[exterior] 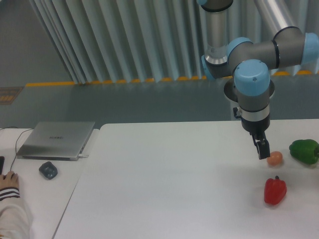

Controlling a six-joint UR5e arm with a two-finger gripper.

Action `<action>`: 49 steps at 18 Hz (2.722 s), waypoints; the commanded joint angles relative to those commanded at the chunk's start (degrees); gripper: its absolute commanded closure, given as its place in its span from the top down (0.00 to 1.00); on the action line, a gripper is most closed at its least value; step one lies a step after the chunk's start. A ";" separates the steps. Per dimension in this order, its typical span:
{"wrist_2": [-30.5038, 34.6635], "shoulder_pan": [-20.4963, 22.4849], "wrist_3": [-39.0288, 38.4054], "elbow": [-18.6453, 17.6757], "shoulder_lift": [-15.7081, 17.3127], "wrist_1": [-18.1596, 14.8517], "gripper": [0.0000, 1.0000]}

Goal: Place the triangular bread on the table

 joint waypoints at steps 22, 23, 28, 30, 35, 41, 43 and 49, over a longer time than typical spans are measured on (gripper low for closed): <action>-5.54 4.39 -3.43 -8.88 2.28 16.61 1.00; -5.54 5.44 -3.51 -8.79 2.37 16.70 1.00; -5.19 12.21 -2.20 -6.08 2.29 16.96 1.00; -4.57 13.27 -2.37 -5.01 1.58 18.19 1.00; -4.66 18.27 -3.60 -4.22 -0.69 22.59 1.00; -4.22 19.59 -3.25 -3.78 -2.98 30.15 1.00; -4.22 20.83 -3.34 -3.25 -3.95 30.15 1.00; -0.09 23.29 -2.81 -3.78 -5.80 29.71 1.00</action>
